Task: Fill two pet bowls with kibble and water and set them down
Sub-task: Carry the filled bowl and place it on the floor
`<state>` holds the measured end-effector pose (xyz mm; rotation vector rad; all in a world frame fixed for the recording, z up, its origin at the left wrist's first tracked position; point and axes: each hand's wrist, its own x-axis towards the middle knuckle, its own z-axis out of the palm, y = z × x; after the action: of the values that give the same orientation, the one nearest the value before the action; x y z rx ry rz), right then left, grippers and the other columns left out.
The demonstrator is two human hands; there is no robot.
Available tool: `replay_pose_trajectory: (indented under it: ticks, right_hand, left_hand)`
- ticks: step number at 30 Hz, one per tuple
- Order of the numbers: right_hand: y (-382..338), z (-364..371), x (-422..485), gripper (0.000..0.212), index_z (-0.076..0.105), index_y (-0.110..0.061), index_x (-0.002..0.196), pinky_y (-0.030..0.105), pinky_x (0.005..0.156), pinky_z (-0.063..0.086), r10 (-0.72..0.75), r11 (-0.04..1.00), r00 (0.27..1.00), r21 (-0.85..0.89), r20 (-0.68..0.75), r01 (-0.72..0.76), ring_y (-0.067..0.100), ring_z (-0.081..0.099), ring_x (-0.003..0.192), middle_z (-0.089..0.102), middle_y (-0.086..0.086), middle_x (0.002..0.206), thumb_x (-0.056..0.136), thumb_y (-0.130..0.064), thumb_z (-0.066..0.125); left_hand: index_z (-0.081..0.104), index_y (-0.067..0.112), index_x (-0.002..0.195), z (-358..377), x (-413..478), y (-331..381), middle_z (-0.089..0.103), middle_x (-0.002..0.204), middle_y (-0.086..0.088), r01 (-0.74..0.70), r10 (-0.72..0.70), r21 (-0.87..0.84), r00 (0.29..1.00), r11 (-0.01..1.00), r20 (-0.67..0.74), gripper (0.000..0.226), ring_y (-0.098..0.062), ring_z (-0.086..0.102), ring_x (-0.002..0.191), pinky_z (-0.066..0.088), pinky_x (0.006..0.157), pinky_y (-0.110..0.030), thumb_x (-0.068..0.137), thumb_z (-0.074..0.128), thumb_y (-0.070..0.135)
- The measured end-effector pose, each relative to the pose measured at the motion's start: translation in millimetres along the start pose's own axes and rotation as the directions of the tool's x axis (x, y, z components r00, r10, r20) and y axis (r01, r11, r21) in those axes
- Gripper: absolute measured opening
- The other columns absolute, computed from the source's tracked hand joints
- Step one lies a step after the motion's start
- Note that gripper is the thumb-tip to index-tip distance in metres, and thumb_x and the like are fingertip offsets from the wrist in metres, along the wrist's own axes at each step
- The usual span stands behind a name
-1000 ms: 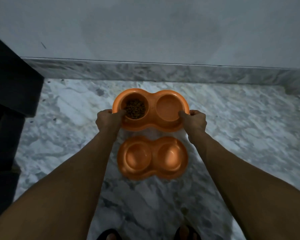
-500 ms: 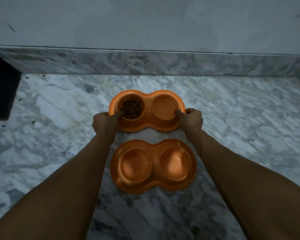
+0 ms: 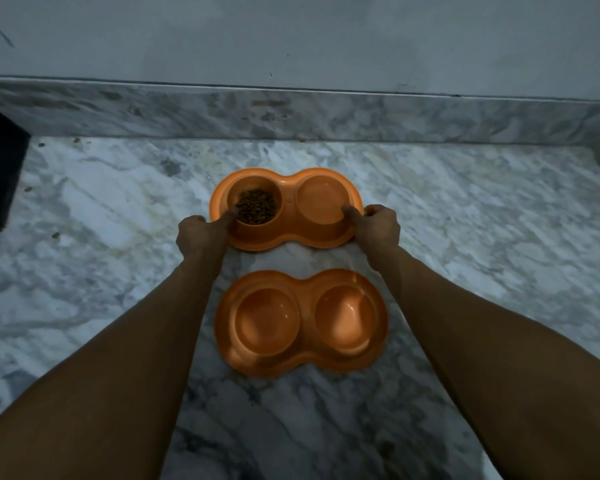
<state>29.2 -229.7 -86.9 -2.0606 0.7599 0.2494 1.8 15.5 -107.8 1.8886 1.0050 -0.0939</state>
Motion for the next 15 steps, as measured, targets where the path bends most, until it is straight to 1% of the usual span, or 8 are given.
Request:
replay_pose_trajectory:
  ticks: [1, 3, 5, 7, 10, 12, 14, 15]
  right_hand:
    - [3, 0, 0, 0.053, 0.064, -0.006, 0.118, 0.046, 0.089, 0.053, -0.016, 1.000, 1.000, -0.010, 0.015, 0.016, 0.029, 0.065, 0.095, 0.068, 0.013, 0.102, 0.087, -0.049, 0.069]
    - [13, -1, -3, 0.033, 0.056, -0.024, 0.082, 0.036, 0.076, 0.046, -0.044, 0.998, 0.999, -0.052, 0.011, 0.044, 0.017, 0.053, 0.069, 0.056, 0.000, 0.076, 0.085, -0.055, 0.067]
    - [22, -4, -9, 0.044, 0.040, -0.023, 0.067, 0.035, 0.069, 0.038, -0.060, 0.991, 0.998, -0.115, 0.019, 0.062, 0.018, 0.042, 0.060, 0.040, -0.002, 0.063, 0.086, -0.052, 0.067]
    - [29, -9, -23, 0.040, 0.056, -0.010, 0.080, 0.041, 0.072, 0.045, -0.080, 0.986, 0.996, -0.145, 0.037, 0.084, 0.030, 0.055, 0.073, 0.053, 0.011, 0.070, 0.089, -0.048, 0.066]
    - [48, -20, -48, 0.060, 0.058, 0.000, 0.125, 0.041, 0.095, 0.047, -0.059, 0.983, 0.994, -0.169, 0.094, 0.074, 0.034, 0.060, 0.114, 0.065, 0.018, 0.120, 0.090, -0.048, 0.065]
    - [64, -26, -63, 0.062, 0.058, -0.003, 0.130, 0.035, 0.097, 0.043, -0.035, 0.980, 0.995, -0.191, 0.098, 0.053, 0.032, 0.056, 0.124, 0.062, 0.015, 0.130, 0.090, -0.050, 0.064]
    - [79, -32, -78, 0.062, 0.060, -0.004, 0.128, 0.034, 0.096, 0.042, -0.001, 0.972, 0.996, -0.234, 0.093, 0.023, 0.032, 0.056, 0.124, 0.062, 0.015, 0.130, 0.089, -0.052, 0.064]
    - [87, -34, -84, 0.060, 0.061, -0.004, 0.125, 0.034, 0.094, 0.043, 0.016, 0.970, 0.996, -0.244, 0.084, 0.004, 0.033, 0.057, 0.121, 0.064, 0.015, 0.128, 0.088, -0.051, 0.065]
  left_hand:
    - [0.042, 0.011, 0.059, -1, -3, -2, 0.041, 0.058, -0.004, -0.001, 0.001, 0.014, 1.000, 1.000, 0.000, 0.055, -0.023, 0.045, 0.062, 0.033, 0.056, -0.033, 0.075, 0.073, 0.053]
    - [0.048, 0.006, 0.064, -5, -11, -8, 0.038, 0.057, -0.004, -0.010, 0.009, 0.029, 1.000, 1.000, 0.024, 0.058, -0.024, 0.045, 0.064, 0.034, 0.056, -0.033, 0.076, 0.071, 0.057]
    - [0.044, 0.006, 0.062, -9, -19, -16, 0.033, 0.057, -0.003, -0.010, 0.008, 0.034, 0.998, 0.999, 0.065, 0.059, -0.025, 0.043, 0.064, 0.033, 0.058, -0.034, 0.077, 0.071, 0.056]
    - [0.034, 0.012, 0.058, -14, -31, -23, 0.031, 0.057, -0.002, -0.017, 0.013, 0.042, 0.995, 0.999, 0.099, 0.061, -0.022, 0.038, 0.057, 0.030, 0.054, -0.033, 0.078, 0.071, 0.056]
    - [0.044, 0.008, 0.062, -22, -54, -36, 0.044, 0.061, -0.008, 0.003, -0.008, 0.033, 0.991, 0.999, 0.130, 0.059, -0.028, 0.051, 0.066, 0.040, 0.061, -0.035, 0.073, 0.073, 0.058]
    - [0.061, -0.005, 0.089, -27, -69, -53, 0.066, 0.090, -0.022, 0.040, -0.048, 0.057, 0.988, 0.998, 0.149, 0.078, -0.037, 0.064, 0.092, 0.052, 0.079, -0.043, 0.063, 0.074, 0.067]
    - [0.060, -0.007, 0.111, -27, -80, -75, 0.065, 0.111, -0.030, 0.091, -0.104, 0.088, 0.981, 0.992, 0.164, 0.109, -0.043, 0.063, 0.105, 0.053, 0.088, -0.050, 0.044, 0.070, 0.079]
    - [0.060, -0.004, 0.114, -28, -87, -82, 0.063, 0.113, -0.031, 0.120, -0.137, 0.112, 0.979, 0.986, 0.154, 0.111, -0.044, 0.061, 0.106, 0.053, 0.089, -0.051, 0.041, 0.068, 0.080]
